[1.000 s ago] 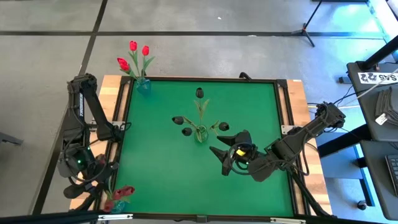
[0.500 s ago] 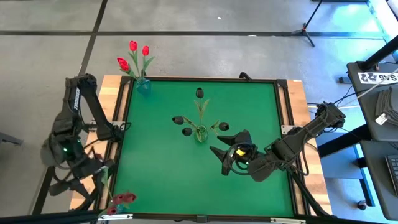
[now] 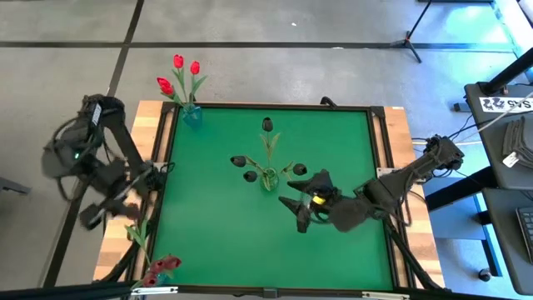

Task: Sort flowers into vase by color
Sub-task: Return to Home Position

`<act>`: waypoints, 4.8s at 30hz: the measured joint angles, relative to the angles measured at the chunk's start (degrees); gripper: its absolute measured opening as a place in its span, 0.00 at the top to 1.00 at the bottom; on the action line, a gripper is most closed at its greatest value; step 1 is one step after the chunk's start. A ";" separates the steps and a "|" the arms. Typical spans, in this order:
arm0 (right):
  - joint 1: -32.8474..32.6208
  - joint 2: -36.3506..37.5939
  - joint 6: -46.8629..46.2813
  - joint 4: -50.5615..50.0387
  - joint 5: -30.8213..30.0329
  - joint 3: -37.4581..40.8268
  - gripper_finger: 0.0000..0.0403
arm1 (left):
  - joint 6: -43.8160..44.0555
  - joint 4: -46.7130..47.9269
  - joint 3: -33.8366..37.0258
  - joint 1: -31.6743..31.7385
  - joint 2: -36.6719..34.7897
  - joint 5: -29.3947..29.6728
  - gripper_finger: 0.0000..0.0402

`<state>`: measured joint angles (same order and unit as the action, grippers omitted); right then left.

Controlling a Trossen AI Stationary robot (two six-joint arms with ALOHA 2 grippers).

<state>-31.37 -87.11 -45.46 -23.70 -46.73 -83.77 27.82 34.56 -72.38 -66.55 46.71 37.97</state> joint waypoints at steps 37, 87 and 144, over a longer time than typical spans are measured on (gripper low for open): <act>11.91 55.88 31.23 -5.68 20.60 23.19 0.94 | 2.93 -17.40 12.09 60.88 -3.96 -17.74 0.96; 46.07 86.90 45.51 32.14 55.01 79.54 0.95 | -22.40 -49.34 72.00 61.95 -46.16 -37.61 0.96; 46.01 85.79 51.33 26.31 55.11 83.30 0.95 | -20.73 -35.85 71.97 64.13 -46.57 -40.17 0.96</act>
<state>14.63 -1.32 5.87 2.61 8.38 -0.47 7.09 -1.29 -0.40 -2.42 0.14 -2.20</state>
